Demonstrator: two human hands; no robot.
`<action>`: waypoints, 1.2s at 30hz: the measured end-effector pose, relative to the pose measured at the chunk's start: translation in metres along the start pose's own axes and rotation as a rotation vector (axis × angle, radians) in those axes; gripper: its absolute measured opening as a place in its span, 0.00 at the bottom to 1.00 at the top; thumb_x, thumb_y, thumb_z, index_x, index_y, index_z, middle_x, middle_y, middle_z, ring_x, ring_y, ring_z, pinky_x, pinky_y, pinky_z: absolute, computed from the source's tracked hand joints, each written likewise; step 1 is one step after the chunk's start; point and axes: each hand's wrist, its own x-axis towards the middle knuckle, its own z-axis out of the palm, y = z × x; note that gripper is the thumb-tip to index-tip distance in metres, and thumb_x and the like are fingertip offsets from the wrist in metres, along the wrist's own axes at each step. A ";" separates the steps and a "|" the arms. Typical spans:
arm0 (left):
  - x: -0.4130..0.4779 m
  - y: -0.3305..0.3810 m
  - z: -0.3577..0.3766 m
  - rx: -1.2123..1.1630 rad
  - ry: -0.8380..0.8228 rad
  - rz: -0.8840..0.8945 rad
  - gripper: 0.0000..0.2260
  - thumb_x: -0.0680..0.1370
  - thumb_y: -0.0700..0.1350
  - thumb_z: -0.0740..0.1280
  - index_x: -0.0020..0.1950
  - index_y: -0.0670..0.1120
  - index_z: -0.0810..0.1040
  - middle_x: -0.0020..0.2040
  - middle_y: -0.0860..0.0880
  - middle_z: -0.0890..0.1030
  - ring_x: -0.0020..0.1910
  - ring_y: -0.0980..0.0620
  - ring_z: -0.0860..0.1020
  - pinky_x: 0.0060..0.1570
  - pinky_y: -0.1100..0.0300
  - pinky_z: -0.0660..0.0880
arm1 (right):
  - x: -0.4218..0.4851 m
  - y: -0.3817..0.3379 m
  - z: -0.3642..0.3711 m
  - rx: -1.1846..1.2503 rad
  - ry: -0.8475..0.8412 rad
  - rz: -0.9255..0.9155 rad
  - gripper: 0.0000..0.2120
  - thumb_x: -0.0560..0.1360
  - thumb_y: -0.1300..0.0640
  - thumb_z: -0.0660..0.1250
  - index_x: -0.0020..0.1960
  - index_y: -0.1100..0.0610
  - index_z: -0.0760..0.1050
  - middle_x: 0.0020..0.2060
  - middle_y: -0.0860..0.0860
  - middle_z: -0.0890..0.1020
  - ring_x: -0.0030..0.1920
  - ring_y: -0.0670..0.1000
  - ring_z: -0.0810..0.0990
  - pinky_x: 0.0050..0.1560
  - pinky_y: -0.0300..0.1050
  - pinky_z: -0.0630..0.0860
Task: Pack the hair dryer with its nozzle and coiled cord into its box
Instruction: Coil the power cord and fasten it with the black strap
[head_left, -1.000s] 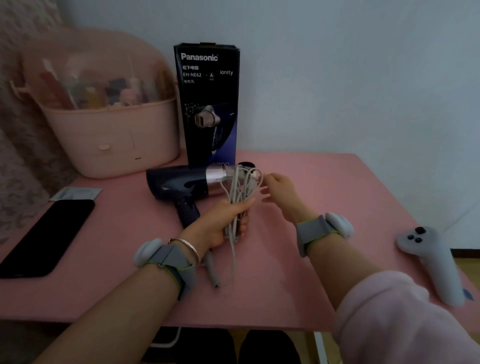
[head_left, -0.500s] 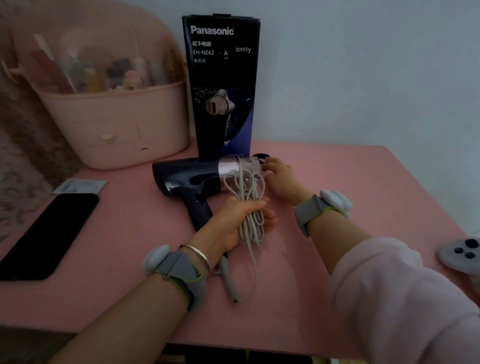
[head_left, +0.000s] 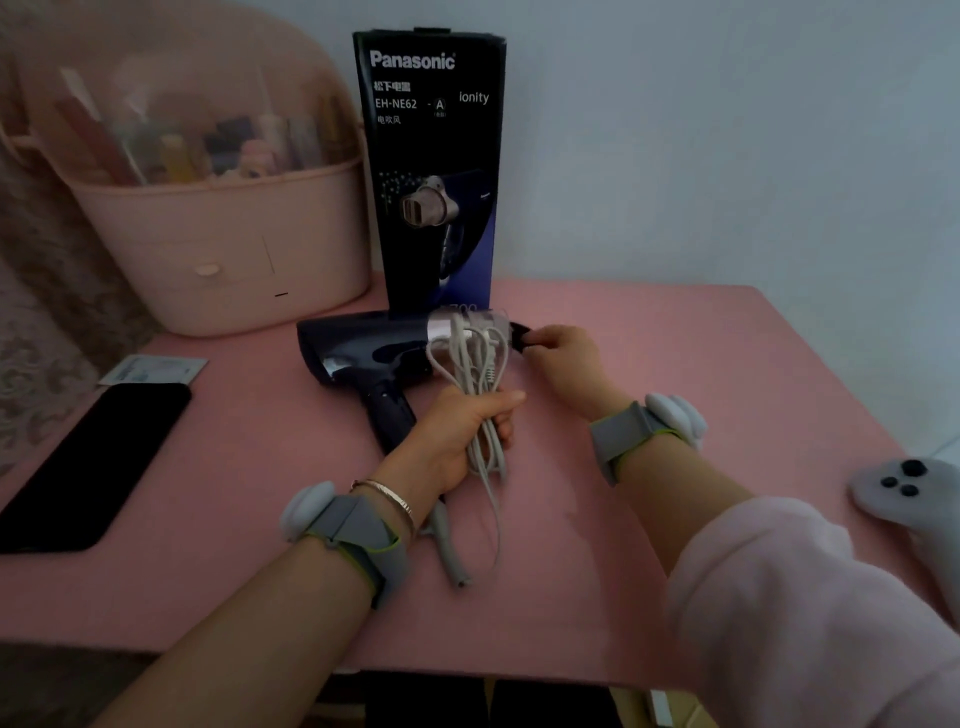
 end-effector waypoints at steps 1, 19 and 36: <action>0.001 0.000 -0.002 -0.005 0.019 0.020 0.15 0.73 0.33 0.65 0.30 0.45 0.66 0.19 0.52 0.67 0.18 0.56 0.68 0.23 0.65 0.69 | -0.005 -0.001 -0.003 0.112 0.030 0.045 0.08 0.70 0.65 0.67 0.47 0.63 0.82 0.41 0.58 0.83 0.43 0.55 0.80 0.48 0.46 0.74; -0.013 -0.003 0.002 0.236 0.075 0.263 0.10 0.70 0.29 0.66 0.36 0.42 0.71 0.31 0.44 0.71 0.19 0.57 0.72 0.22 0.66 0.72 | -0.087 -0.020 -0.042 0.685 -0.306 0.218 0.10 0.74 0.69 0.58 0.39 0.58 0.73 0.37 0.55 0.75 0.36 0.51 0.75 0.39 0.42 0.76; -0.015 -0.006 0.001 0.229 -0.033 0.236 0.11 0.73 0.37 0.68 0.31 0.42 0.74 0.21 0.52 0.75 0.19 0.56 0.71 0.21 0.67 0.70 | -0.079 -0.026 -0.039 0.662 -0.034 0.105 0.06 0.73 0.64 0.67 0.41 0.55 0.73 0.34 0.51 0.78 0.33 0.46 0.77 0.36 0.38 0.71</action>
